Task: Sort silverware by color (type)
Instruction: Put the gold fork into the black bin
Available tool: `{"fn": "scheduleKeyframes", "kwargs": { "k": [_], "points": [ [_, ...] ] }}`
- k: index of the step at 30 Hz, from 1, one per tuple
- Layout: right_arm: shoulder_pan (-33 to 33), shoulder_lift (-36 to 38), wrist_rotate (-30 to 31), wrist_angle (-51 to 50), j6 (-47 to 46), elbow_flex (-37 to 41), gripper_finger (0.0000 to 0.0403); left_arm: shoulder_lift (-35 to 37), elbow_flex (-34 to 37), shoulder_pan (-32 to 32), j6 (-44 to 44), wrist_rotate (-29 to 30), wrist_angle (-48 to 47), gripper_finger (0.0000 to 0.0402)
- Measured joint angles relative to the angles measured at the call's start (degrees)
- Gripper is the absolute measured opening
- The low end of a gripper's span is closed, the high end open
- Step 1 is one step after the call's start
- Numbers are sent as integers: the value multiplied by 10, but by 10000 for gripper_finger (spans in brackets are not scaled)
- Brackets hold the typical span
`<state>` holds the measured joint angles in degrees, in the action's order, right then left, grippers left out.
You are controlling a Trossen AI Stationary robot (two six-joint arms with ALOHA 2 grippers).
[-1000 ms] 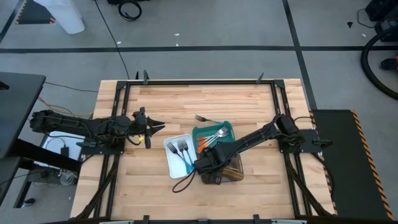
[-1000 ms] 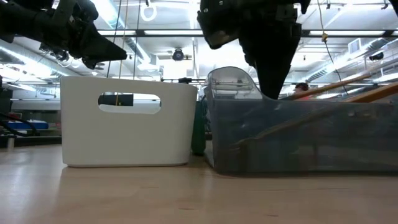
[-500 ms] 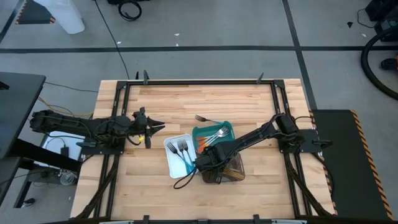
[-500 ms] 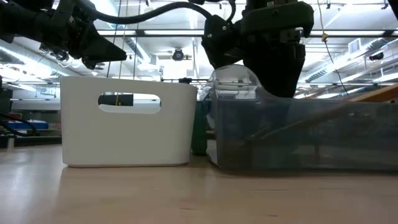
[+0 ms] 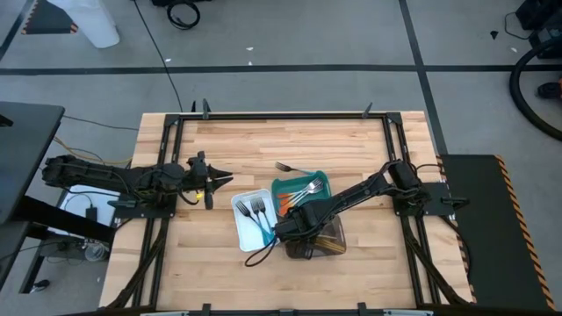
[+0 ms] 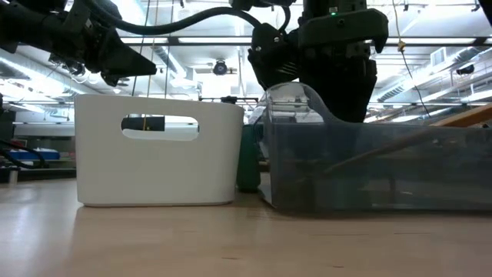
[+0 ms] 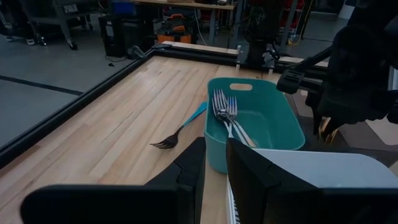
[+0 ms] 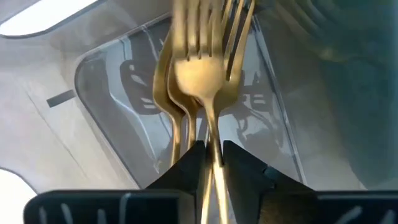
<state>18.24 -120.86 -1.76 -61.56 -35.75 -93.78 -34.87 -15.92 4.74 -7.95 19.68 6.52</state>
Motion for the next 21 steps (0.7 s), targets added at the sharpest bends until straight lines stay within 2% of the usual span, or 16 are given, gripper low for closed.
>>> {"fn": "scheduleKeyframes", "kwargs": {
  "k": [21],
  "points": [
    [-14,1,-24,-15,-2,0,71,0,0,0,1,0,0,71]
  ]
}}
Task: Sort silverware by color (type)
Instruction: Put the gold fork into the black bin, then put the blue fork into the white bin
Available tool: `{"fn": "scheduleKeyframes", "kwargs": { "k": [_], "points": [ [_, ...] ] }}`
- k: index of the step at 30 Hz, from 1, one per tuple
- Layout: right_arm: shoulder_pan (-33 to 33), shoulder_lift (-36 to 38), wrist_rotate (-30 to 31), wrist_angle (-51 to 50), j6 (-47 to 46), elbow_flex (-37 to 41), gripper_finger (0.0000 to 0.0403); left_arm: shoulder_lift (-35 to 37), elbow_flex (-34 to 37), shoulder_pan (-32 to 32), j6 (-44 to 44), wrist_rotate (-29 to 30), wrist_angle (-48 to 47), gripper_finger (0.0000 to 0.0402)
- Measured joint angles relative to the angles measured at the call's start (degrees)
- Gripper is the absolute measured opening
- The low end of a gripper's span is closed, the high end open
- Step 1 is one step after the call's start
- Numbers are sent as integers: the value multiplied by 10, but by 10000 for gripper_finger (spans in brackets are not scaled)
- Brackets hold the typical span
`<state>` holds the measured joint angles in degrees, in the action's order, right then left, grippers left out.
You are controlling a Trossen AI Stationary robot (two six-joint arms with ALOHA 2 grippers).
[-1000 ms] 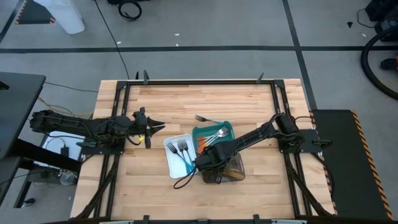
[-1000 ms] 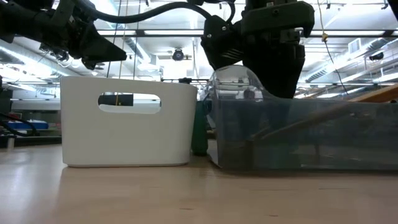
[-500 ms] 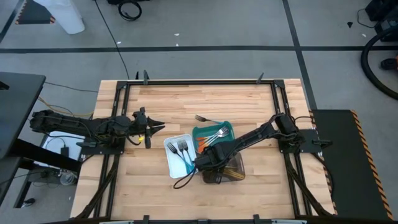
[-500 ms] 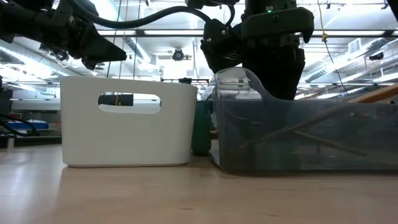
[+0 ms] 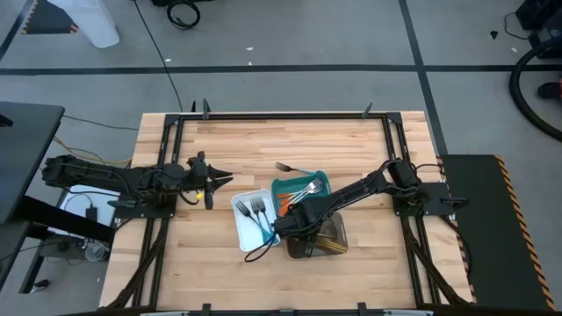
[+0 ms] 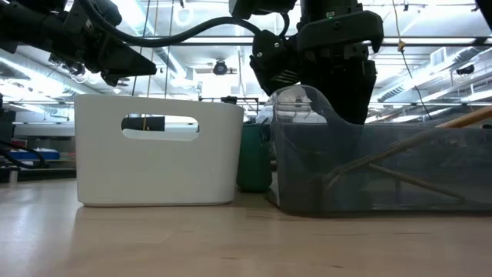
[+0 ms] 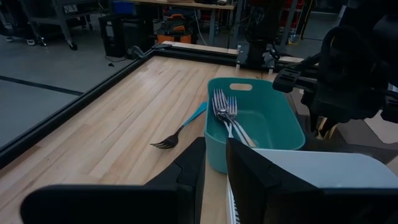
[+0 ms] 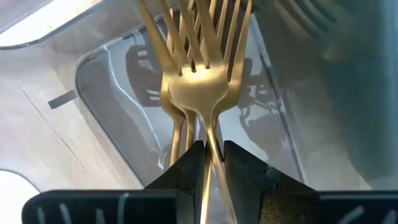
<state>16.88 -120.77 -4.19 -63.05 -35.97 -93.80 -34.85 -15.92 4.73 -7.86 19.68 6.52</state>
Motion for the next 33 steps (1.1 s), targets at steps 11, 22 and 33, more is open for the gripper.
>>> {"fn": "scheduleKeyframes", "kwargs": {
  "k": [11,22,33],
  "points": [
    [-1,0,0,1,-2,0,100,0,0,0,0,0,-6,71],
    [-1,1,1,-27,-14,-25,160,0,0,0,-1,0,-6,71],
    [-1,2,32,-114,1,-106,162,0,0,0,-3,0,-9,71]
  ]
}}
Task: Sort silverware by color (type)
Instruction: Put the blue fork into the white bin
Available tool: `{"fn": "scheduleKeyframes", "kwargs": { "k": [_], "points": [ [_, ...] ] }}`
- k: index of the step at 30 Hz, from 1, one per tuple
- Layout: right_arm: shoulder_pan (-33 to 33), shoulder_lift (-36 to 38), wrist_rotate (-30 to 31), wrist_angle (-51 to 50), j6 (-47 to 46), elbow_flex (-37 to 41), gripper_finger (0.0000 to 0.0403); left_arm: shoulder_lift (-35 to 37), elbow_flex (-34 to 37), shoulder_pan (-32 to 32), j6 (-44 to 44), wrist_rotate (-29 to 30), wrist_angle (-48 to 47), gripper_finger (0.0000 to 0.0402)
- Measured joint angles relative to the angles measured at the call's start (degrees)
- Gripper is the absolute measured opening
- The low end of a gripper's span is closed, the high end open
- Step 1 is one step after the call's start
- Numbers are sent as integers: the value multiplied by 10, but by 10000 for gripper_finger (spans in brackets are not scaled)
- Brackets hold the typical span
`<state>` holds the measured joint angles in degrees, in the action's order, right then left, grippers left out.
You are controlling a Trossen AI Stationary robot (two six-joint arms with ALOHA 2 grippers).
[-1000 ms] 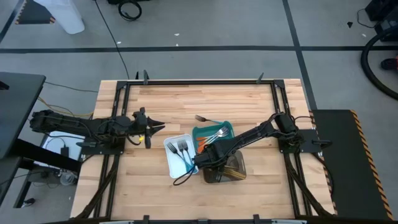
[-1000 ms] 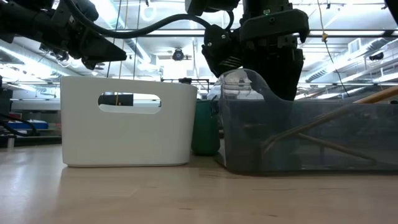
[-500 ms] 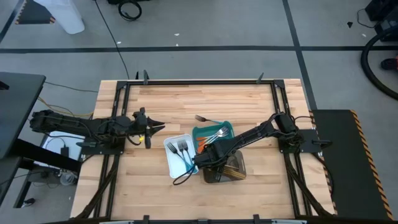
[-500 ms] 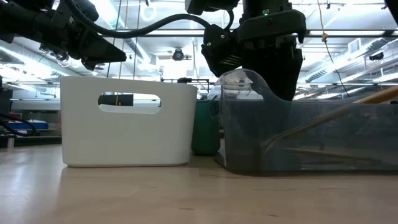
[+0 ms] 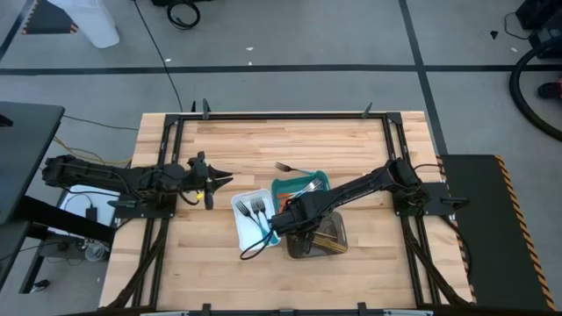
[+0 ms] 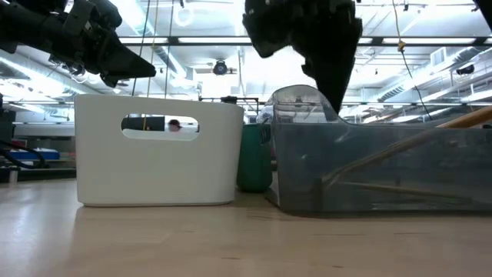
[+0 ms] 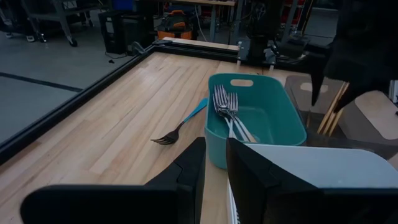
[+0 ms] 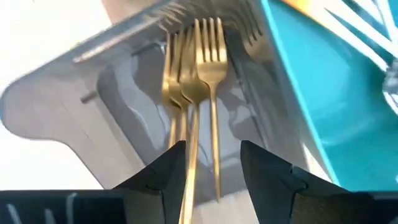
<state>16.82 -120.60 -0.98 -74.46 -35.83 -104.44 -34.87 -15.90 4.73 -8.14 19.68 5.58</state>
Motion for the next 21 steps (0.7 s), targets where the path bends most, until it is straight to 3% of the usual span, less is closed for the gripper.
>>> {"fn": "scheduleKeyframes", "kwargs": {
  "k": [15,21],
  "points": [
    [-23,0,78,-90,83,-74,162,0,0,0,-2,0,-2,71],
    [-39,0,76,-93,121,-74,161,0,0,0,-2,0,-10,71]
  ]
}}
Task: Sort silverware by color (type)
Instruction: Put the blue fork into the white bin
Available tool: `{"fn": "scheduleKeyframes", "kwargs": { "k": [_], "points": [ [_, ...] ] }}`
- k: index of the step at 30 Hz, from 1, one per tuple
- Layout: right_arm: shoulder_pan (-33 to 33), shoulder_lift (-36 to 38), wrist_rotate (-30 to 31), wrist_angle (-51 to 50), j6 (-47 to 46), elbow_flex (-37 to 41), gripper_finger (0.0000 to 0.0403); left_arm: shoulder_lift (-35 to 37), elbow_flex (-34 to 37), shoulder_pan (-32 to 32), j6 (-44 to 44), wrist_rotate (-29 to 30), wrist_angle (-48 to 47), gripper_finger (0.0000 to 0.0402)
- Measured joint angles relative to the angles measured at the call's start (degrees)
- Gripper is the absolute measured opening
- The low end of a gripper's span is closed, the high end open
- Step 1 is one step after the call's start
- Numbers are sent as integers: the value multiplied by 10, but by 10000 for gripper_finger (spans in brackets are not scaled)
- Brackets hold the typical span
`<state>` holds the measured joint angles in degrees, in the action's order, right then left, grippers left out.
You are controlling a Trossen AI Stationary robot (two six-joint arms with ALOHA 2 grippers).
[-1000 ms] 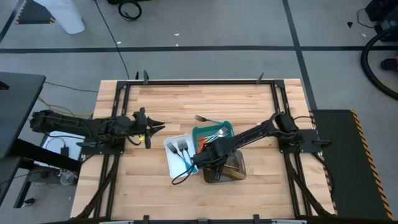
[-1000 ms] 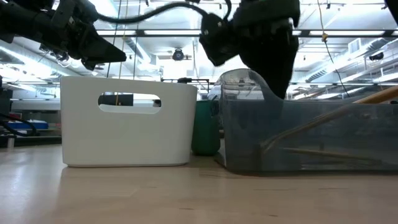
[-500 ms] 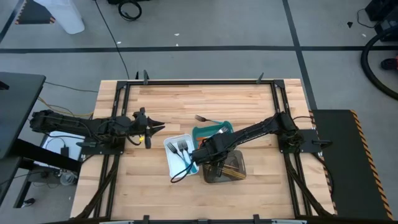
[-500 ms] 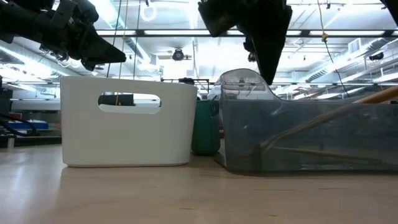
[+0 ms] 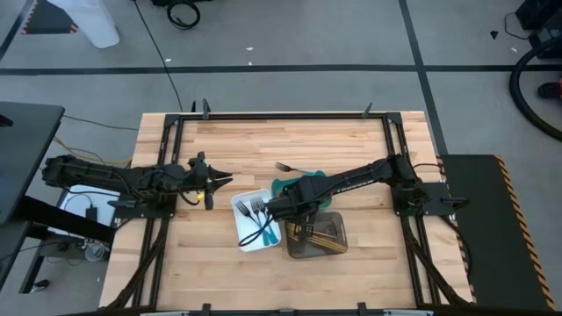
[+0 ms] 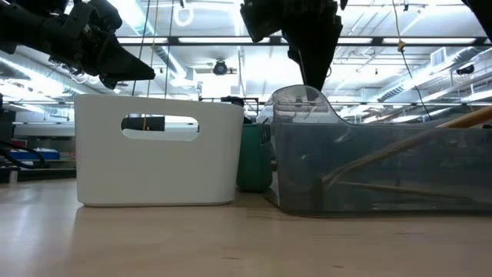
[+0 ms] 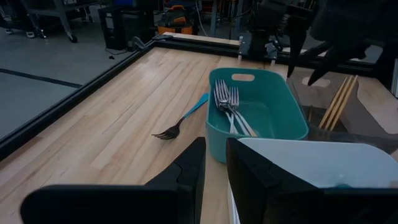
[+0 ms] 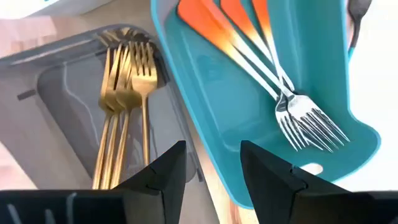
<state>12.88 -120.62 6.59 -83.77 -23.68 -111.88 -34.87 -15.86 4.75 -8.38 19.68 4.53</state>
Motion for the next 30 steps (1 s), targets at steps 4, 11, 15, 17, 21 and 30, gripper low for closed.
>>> {"fn": "scheduleKeyframes", "kwargs": {
  "k": [4,11,15,17,21,30],
  "points": [
    [-7,0,-4,-3,31,0,157,0,0,0,0,0,0,71],
    [-30,0,-4,-4,73,0,153,0,0,0,0,0,-1,71],
    [-44,0,-4,-4,99,0,153,0,0,0,0,0,-1,71],
    [-52,0,-4,-7,109,0,152,0,0,0,0,0,-1,71],
    [-70,10,0,-26,122,0,152,0,0,0,0,0,-1,71],
    [-126,47,24,-10,167,0,152,0,0,0,0,0,-1,71]
  ]
}}
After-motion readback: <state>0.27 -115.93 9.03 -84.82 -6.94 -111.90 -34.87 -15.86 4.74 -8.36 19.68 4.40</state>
